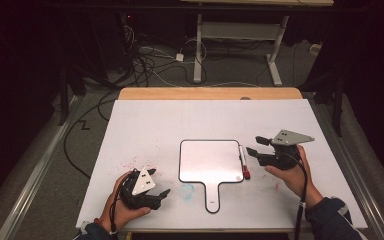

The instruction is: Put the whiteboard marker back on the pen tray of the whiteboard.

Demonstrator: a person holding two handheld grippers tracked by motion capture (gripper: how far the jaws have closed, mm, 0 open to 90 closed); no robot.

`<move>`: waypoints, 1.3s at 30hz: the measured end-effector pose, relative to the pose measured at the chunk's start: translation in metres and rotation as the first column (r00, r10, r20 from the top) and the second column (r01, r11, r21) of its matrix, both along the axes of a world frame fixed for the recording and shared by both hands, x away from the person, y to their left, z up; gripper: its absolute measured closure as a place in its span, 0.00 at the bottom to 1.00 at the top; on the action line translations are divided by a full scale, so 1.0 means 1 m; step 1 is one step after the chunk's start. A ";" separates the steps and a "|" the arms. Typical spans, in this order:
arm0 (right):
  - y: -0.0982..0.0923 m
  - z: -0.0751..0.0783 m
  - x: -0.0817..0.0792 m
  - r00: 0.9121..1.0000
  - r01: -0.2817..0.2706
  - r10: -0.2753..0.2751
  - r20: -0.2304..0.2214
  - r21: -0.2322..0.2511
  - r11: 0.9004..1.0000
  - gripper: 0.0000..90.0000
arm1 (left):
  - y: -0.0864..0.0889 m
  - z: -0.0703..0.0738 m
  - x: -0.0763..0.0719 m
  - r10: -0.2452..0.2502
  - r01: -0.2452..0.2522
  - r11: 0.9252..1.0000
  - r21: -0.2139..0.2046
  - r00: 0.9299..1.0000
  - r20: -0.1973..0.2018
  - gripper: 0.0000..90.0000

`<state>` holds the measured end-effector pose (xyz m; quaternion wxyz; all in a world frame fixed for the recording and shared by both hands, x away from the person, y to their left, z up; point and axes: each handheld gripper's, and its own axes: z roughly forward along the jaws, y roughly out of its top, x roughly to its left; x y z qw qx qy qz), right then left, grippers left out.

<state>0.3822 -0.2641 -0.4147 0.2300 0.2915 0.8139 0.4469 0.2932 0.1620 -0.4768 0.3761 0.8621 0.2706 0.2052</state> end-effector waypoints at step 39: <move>-0.053 -0.034 -0.087 0.987 0.132 -0.126 0.096 -0.066 0.989 0.31 | -0.003 0.000 -0.003 -0.007 0.006 1.000 0.026 1.000 0.014 0.22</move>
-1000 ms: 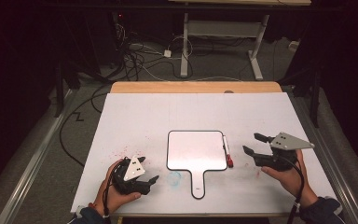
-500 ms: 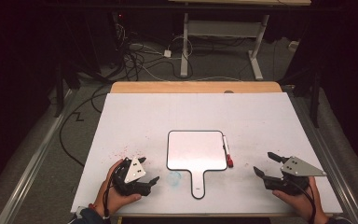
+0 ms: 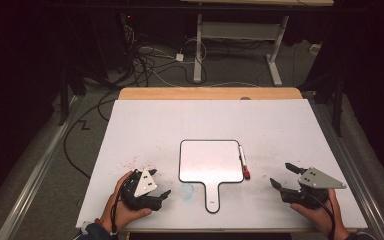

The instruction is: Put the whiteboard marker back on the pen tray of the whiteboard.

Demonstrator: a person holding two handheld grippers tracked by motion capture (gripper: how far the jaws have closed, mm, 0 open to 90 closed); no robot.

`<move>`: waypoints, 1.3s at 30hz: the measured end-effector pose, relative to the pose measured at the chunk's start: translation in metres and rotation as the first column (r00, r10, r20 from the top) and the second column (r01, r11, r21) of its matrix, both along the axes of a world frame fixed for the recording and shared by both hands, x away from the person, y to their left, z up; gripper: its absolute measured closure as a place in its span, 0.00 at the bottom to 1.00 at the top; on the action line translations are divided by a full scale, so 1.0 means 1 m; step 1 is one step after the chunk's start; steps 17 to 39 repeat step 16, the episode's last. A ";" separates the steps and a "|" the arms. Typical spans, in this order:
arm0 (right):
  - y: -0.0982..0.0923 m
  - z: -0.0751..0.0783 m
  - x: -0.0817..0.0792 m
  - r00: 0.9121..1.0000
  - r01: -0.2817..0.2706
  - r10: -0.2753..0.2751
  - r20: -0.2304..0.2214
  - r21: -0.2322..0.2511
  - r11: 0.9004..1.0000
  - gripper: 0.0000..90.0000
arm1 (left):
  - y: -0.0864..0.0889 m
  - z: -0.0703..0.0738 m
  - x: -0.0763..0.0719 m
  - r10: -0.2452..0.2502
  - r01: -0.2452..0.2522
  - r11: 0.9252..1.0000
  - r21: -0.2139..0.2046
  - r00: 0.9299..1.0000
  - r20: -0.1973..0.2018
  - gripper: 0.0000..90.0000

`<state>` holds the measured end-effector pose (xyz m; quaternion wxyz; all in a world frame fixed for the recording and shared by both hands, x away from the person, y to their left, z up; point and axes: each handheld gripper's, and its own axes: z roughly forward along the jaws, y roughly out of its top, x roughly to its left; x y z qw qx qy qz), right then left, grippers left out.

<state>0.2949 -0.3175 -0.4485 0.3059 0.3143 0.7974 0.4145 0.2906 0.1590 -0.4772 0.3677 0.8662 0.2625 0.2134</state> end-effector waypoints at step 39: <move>0.006 -0.001 -0.001 0.999 -0.011 0.012 0.044 -0.028 1.000 0.31 | -0.002 -0.001 0.004 -0.001 0.001 1.000 0.007 1.000 -0.009 0.22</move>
